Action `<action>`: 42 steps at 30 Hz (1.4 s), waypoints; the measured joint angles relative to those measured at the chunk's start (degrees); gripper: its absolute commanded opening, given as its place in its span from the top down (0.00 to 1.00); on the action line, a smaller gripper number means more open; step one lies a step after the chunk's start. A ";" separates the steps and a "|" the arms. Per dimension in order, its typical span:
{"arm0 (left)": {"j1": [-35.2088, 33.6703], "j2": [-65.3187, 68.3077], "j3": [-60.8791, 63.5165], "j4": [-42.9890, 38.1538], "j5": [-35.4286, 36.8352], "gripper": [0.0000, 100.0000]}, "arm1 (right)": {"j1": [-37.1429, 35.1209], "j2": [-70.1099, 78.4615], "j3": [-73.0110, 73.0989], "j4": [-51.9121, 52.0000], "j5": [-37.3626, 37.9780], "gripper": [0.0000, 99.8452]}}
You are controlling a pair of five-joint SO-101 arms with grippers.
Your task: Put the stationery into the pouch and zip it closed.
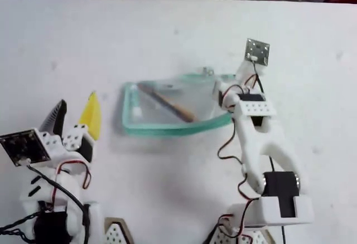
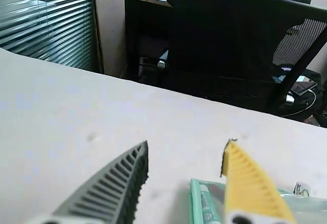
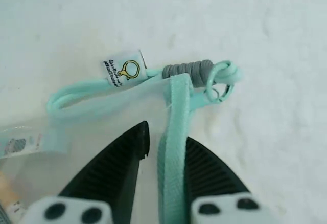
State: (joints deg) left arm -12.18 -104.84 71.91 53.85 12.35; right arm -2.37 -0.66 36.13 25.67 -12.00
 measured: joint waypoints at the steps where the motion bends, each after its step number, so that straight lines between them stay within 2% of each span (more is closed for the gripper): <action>1: 0.00 0.00 0.00 0.00 0.00 0.75 | 0.44 0.00 0.09 0.00 0.00 0.98; 7: 0.00 0.00 0.00 0.00 0.00 0.75 | 3.16 0.00 0.18 0.00 0.00 0.98; 22: 0.00 0.09 1.32 -0.70 0.00 0.76 | 3.25 0.00 0.18 0.00 0.00 0.98; 24: 0.00 0.00 1.76 -1.32 0.00 0.76 | 3.25 0.00 0.18 0.00 0.09 0.93; 28: 0.00 0.00 1.76 -1.67 0.00 0.76 | 3.25 0.00 0.18 0.26 0.35 0.70; 30: 0.00 0.00 1.76 -1.76 0.00 0.76 | 3.87 0.18 0.18 0.97 1.41 0.65; 34: 0.00 0.00 1.76 -1.76 0.00 0.76 | 2.73 0.09 0.26 1.32 7.56 0.67; 40: 0.00 0.00 1.76 -1.76 0.00 0.76 | 2.55 0.18 0.26 1.32 8.79 0.72; 42: 0.00 0.00 1.76 -1.76 0.00 0.76 | 2.55 0.18 0.26 1.32 8.88 0.77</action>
State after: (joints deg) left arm -12.18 -104.84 73.67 52.09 12.35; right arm 0.18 -0.48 36.40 26.99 -3.12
